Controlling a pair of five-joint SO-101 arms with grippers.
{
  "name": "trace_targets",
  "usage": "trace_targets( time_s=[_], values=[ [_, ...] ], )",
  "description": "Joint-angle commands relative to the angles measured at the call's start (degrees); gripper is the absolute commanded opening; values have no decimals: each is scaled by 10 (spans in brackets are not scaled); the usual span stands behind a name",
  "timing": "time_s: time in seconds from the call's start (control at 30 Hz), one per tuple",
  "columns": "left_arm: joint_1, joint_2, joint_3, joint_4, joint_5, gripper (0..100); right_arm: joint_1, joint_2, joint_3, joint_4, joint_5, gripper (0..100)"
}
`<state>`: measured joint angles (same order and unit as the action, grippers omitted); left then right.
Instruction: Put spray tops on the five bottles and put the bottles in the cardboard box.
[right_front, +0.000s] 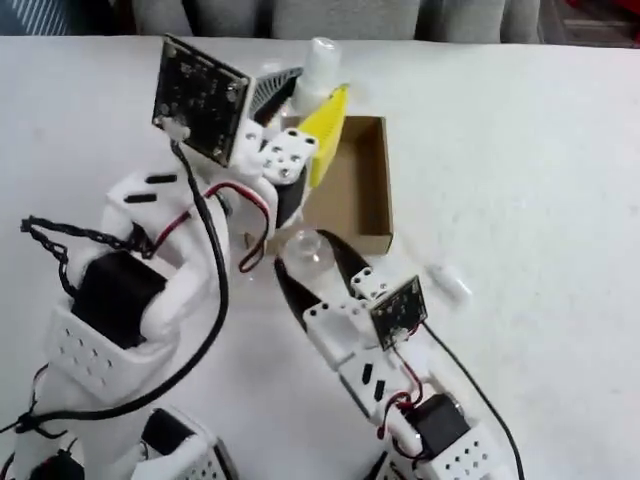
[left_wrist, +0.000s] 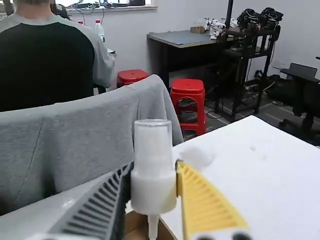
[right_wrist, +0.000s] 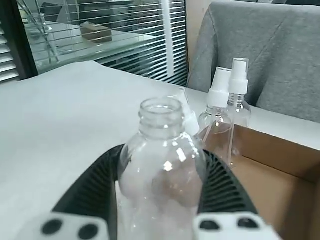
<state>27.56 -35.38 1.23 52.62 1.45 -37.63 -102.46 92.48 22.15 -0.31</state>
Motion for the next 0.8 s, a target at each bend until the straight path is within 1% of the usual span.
trace_targets(
  time_s=[0.0,0.33,0.5,0.57,0.63,0.77],
  values=[
    [-6,0,15,5,25,20,-4,-7,-7,3,-5,15],
    [-3,-7,55,10,38,20,-2,-7,-7,3,-5,15],
    [38,-86,129,9,78,20,-2,-7,-7,3,-5,15],
    [56,-130,172,4,82,20,-2,-7,-7,3,-5,15],
    [60,-165,222,-19,82,20,-1,-7,-7,3,-5,15],
    [47,-197,329,-94,82,20,-1,-7,-7,3,-5,15]
  ],
)
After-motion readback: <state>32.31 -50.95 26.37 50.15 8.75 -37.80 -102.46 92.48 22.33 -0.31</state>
